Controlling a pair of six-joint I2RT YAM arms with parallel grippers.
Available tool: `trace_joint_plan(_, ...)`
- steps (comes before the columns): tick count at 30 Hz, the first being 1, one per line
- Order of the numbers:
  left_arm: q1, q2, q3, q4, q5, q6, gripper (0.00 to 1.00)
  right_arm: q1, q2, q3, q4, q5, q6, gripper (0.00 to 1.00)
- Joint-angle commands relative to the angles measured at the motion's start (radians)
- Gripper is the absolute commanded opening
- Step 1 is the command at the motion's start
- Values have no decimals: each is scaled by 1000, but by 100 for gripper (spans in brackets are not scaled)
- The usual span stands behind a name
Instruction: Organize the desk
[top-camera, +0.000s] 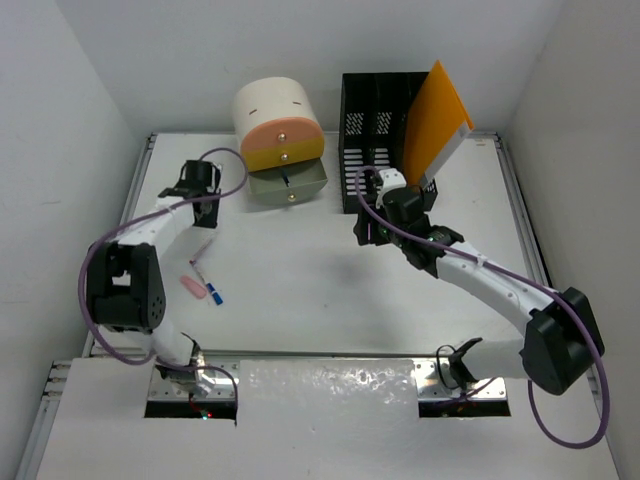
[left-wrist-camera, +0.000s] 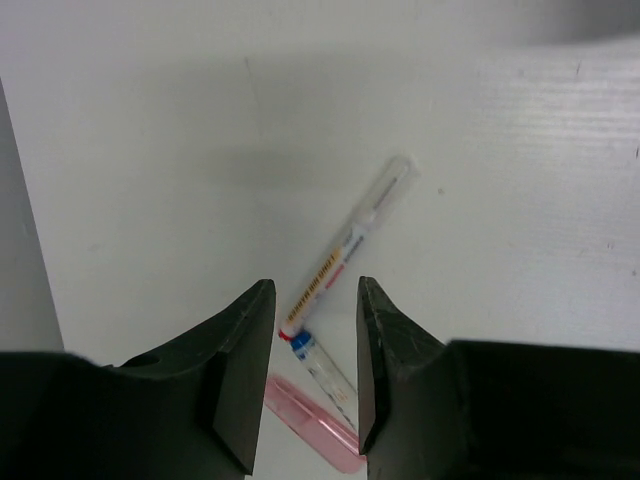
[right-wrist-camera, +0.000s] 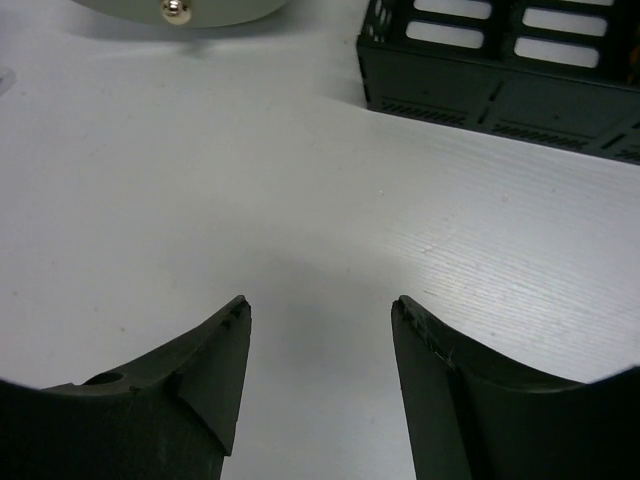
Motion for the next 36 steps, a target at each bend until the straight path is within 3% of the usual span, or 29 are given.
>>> trace_joint_plan(1, 71, 98, 132, -1, 130, 130, 32, -38, -52, -13, -3, -11, 0, 57)
trace_joint_plan(6, 126, 201, 226, -64, 195, 171, 34, -68, -66, -14, -23, -11, -5, 57)
trace_joint_plan(17, 140, 177, 139, -35, 399, 188, 37, -76, -37, 24, -36, -11, 3, 57)
trace_joint_plan(33, 141, 321, 166, -48, 374, 179, 36, -76, -29, 41, -58, 9, 6, 57)
trace_joint_plan(35, 141, 334, 163, -45, 381, 173, 31, -76, -31, 42, -61, 13, 0, 57)
trace_joint_plan(36, 141, 341, 165, -45, 387, 165, 23, -76, -31, 44, -61, 15, -3, 57)
